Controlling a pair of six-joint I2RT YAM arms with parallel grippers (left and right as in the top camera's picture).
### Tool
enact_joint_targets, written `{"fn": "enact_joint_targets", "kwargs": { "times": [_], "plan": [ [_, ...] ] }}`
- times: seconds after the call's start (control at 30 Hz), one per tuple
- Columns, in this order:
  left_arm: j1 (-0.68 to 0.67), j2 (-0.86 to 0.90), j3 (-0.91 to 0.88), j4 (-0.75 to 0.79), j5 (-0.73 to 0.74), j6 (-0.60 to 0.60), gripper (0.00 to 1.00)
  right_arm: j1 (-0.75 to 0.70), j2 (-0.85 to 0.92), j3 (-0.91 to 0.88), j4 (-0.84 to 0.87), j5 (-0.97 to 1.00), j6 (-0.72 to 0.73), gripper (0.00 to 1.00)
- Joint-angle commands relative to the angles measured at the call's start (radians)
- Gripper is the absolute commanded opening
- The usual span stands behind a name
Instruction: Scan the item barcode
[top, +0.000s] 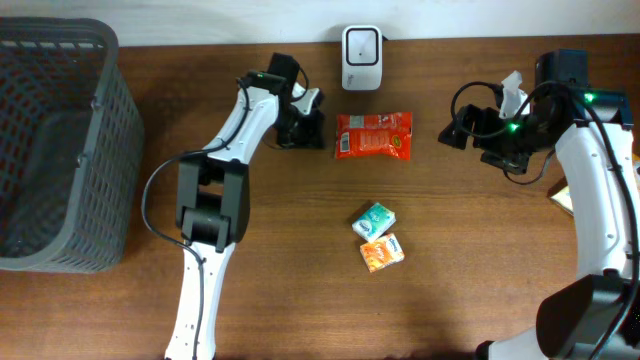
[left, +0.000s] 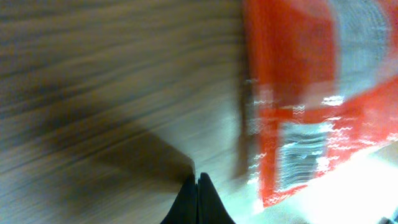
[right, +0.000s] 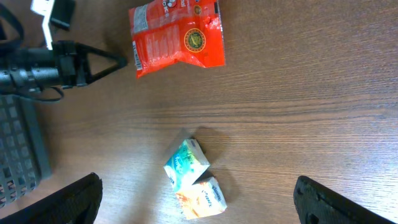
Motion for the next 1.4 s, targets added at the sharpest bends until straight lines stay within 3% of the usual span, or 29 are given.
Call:
{"fn": "enact_joint_targets", "kwargs": {
  "times": [0.0, 0.07, 0.1, 0.17, 0.2, 0.23, 0.53, 0.77, 0.9, 1.1, 1.27, 1.3, 1.33, 1.37],
  "plan": [
    [0.005, -0.139, -0.004, -0.035, -0.227, -0.001, 0.0, 0.002, 0.005, 0.006, 0.0, 0.01, -0.008, 0.98],
    [0.0, -0.164, -0.004, -0.048, -0.23, -0.001, 0.0, 0.002, 0.005, 0.006, 0.0, 0.01, -0.008, 0.99],
    [-0.002, -0.17, -0.004, -0.053, -0.214, -0.001, 0.1, 0.002, 0.005, 0.006, 0.0, 0.01, -0.008, 0.99],
    [-0.003, -0.163, -0.011, -0.055, -0.168, -0.001, 0.79, 0.002, 0.005, 0.006, 0.0, 0.01, -0.008, 0.98],
    [-0.004, -0.16, -0.016, -0.053, -0.149, -0.001, 0.95, 0.002, 0.005, 0.006, 0.0, 0.01, -0.008, 0.98],
    [-0.004, -0.147, -0.024, -0.042, -0.123, -0.001, 0.99, 0.002, 0.005, 0.006, 0.0, 0.01, -0.008, 0.98],
    [-0.028, 0.002, -0.032, 0.217, 0.223, -0.015, 0.99, 0.002, 0.005, 0.006, 0.0, 0.01, -0.008, 0.98],
    [-0.079, 0.052, -0.032, 0.324, 0.214, -0.072, 0.99, 0.002, 0.005, 0.006, 0.0, 0.01, -0.008, 0.98],
    [-0.107, 0.087, -0.032, 0.327, 0.084, -0.148, 0.99, 0.002, 0.005, 0.006, 0.0, 0.01, -0.008, 0.98],
    [-0.117, 0.099, -0.032, 0.312, -0.005, -0.151, 0.92, 0.002, 0.005, 0.006, 0.0, 0.01, -0.008, 0.98],
    [-0.117, 0.099, -0.032, 0.308, -0.02, -0.151, 0.96, 0.003, 0.005, 0.006, 0.065, -0.04, 0.121, 0.99],
    [-0.117, 0.099, -0.032, 0.307, -0.02, -0.151, 0.97, 0.003, 0.005, 0.006, 0.07, -0.04, 0.121, 0.96],
    [-0.117, 0.099, -0.032, 0.307, -0.02, -0.151, 0.99, 0.003, 0.005, 0.006, 0.092, -0.039, 0.121, 0.86],
    [-0.117, 0.099, -0.032, 0.307, -0.02, -0.151, 1.0, 0.003, 0.01, 0.006, 0.104, -0.04, 0.121, 0.93]
  ]
}}
